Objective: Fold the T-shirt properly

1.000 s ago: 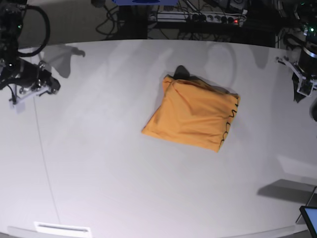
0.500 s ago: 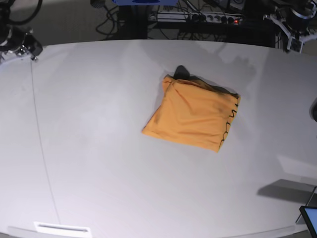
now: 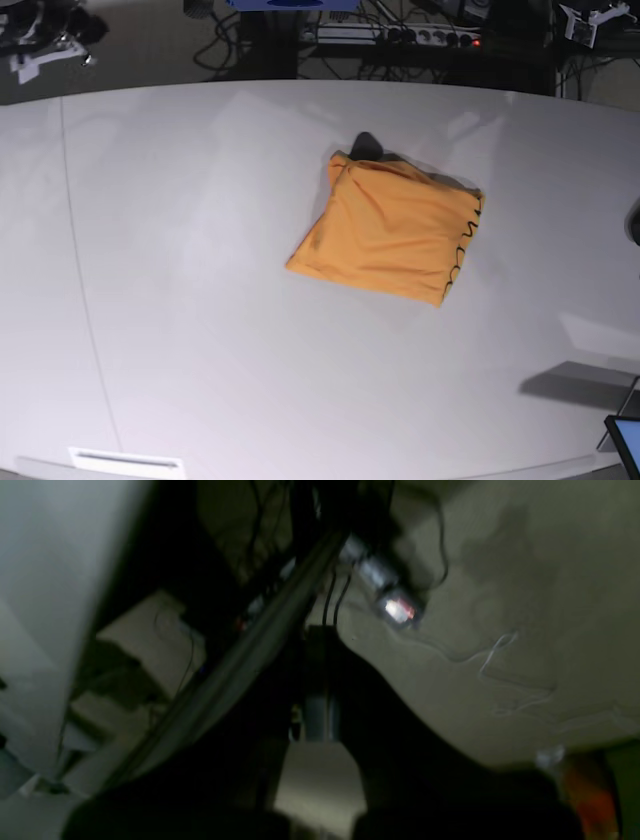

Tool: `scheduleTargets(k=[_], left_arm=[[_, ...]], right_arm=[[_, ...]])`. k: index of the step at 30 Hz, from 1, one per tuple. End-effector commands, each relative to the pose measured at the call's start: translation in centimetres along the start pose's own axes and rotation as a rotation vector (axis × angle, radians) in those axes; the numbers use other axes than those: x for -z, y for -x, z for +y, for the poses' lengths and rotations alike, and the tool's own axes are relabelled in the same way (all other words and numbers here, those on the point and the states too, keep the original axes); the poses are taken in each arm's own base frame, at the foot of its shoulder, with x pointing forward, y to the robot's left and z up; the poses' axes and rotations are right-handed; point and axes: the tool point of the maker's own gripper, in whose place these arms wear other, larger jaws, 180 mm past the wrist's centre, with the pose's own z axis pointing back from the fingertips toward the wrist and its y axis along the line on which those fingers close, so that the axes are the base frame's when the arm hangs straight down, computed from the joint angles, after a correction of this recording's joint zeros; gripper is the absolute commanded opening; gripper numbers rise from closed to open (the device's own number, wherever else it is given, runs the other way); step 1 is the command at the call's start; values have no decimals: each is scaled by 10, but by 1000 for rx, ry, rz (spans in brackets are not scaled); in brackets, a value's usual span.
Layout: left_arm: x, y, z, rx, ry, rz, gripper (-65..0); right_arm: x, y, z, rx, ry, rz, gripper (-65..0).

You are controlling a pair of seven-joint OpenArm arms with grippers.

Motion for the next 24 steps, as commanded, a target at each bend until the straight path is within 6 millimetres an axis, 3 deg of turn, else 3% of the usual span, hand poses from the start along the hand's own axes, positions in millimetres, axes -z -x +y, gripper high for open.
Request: scheduleTargets(k=[1, 4, 9, 15, 19, 24], left_arm=[[-4, 13, 2, -2, -5, 35, -650], [1, 40, -4, -50, 16, 97, -650], [35, 104, -54, -145, 179, 249, -650], [79, 167, -120, -246, 361, 437, -650], [106, 188, -150, -285, 392, 543, -650], [141, 190, -188, -213, 395, 577, -650]], right_arm=[[2, 4, -6, 4, 12, 24, -650], [26, 27, -19, 38, 39, 105, -650], [69, 68, -48, 59, 123, 190, -650], [114, 82, -72, -19, 252, 222, -650], [144, 82, -101, -203, 411, 181, -650], [186, 86, -127, -600, 580, 106, -650]])
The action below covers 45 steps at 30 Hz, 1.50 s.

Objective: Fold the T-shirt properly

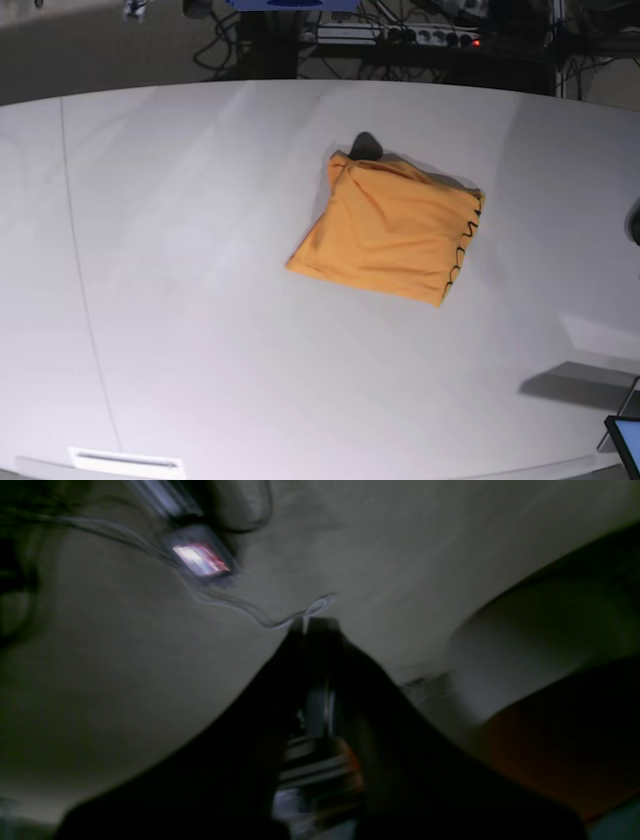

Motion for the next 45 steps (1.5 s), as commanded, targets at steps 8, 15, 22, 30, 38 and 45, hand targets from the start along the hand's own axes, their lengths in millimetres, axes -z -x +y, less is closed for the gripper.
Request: scheduleTargets(k=[8, 15, 22, 30, 38, 45], left_arm=[[39, 3, -53, 183, -20, 91, -650], [48, -23, -101, 173, 43, 84, -650], [53, -49, -140, 173, 98, 34, -650], [53, -85, -134, 177, 84, -39, -635], [53, -77, -136, 178, 87, -33, -480], [53, -71, -134, 179, 86, -26, -480]], right_arm=[[17, 0, 44, -401, 15, -176, -647], [7, 3, 112, -413, -308, -88, -458], [-2, -34, 132, -389, -354, -202, -308], [0, -37, 128, -375, -282, -242, -306], [2, -39, 117, -376, -263, -241, -306], [4, -37, 108, -378, -251, -235, -306]])
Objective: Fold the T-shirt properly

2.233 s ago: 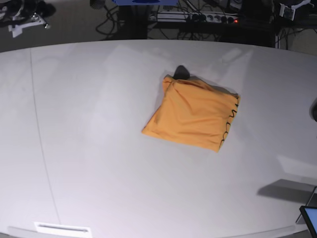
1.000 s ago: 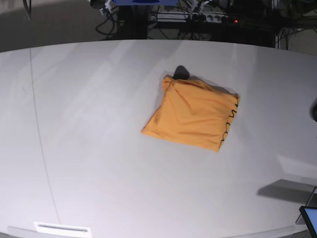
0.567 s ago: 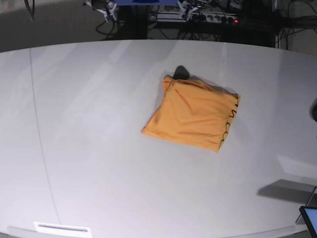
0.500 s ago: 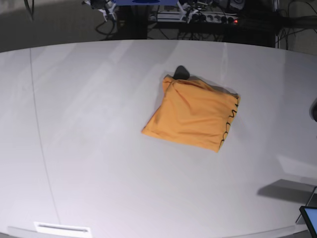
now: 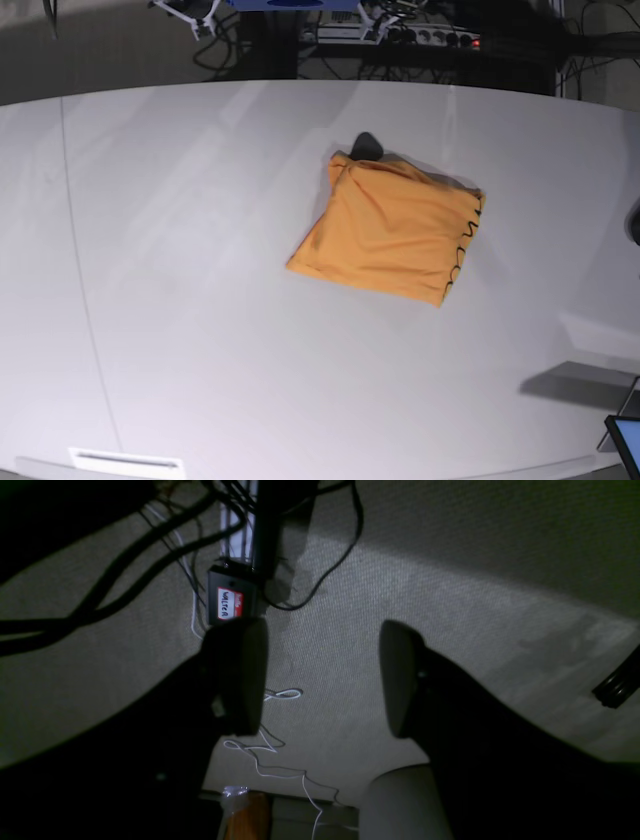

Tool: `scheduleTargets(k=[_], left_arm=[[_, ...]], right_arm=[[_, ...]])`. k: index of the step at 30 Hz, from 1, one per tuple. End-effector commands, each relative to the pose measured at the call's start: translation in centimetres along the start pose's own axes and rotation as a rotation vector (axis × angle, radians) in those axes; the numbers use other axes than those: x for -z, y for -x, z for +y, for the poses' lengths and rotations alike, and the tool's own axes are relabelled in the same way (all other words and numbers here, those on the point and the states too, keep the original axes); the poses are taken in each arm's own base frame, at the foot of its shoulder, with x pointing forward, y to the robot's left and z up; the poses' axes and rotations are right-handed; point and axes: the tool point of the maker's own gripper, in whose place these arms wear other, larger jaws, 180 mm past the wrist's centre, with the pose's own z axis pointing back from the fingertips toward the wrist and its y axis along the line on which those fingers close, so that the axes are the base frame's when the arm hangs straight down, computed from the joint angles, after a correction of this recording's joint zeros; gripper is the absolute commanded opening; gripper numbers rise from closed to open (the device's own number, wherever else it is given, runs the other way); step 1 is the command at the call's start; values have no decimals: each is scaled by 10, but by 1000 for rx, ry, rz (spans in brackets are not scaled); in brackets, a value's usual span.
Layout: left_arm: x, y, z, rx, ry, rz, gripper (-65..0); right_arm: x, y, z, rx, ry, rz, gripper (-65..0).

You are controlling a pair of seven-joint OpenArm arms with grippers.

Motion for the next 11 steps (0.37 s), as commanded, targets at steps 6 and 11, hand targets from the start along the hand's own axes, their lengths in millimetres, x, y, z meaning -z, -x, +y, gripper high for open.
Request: scheduleTargets(k=[6, 11], left_arm=[[-1, 1, 8, 3, -12, 1, -480], [-1, -2, 8, 4, -13, -4, -480]], right_arm=[[0, 0, 7, 3, -14, -4, -306], [0, -4, 6, 1, -13, -11, -306]])
